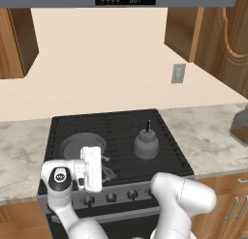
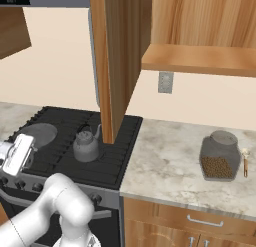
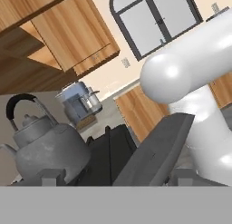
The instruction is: Pick the pan from the cabinet and place it on the stove. Then turn on the stove burner for the pan.
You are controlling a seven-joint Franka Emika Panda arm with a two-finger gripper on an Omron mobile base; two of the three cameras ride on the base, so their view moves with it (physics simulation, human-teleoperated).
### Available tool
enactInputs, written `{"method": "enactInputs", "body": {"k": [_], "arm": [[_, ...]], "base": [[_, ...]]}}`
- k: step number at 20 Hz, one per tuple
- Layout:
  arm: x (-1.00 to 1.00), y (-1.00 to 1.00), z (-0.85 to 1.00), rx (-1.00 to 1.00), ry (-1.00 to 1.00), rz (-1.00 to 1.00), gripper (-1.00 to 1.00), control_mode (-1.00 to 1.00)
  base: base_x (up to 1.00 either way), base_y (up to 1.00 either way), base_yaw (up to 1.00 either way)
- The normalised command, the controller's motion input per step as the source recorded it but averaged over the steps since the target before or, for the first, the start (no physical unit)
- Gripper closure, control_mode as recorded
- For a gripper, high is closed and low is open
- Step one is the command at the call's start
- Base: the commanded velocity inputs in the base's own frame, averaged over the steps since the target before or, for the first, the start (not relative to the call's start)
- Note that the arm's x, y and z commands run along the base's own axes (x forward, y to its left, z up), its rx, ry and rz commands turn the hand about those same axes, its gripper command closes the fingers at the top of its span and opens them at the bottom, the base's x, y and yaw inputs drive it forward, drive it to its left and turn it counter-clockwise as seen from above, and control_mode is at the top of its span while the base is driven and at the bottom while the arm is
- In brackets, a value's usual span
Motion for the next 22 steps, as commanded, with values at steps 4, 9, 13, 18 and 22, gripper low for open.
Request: {"method": "enactInputs", "body": {"k": [4, 9, 13, 18, 22], "arm": [[-0.27, 0.03, -0.13, 0.03, -0.11, -0.03, -1.0, -1.0], [-0.26, 0.15, -0.07, 0.07, -0.18, -0.01, -1.0, -1.0], [-0.42, 0.2, 0.0, 0.07, -0.26, 0.0, -1.0, -1.0], [-0.57, 0.07, 0.07, 0.04, -0.31, 0.02, -1.0, -1.0], [-0.56, 0.0, 0.28, 0.01, -0.36, 0.09, -1.0, -1.0]], "base": [[0.0, 0.0, 0.0], [0.0, 0.0, 0.0], [0.0, 0.0, 0.0], [0.0, 0.0, 0.0], [0.0, 0.0, 0.0]]}}
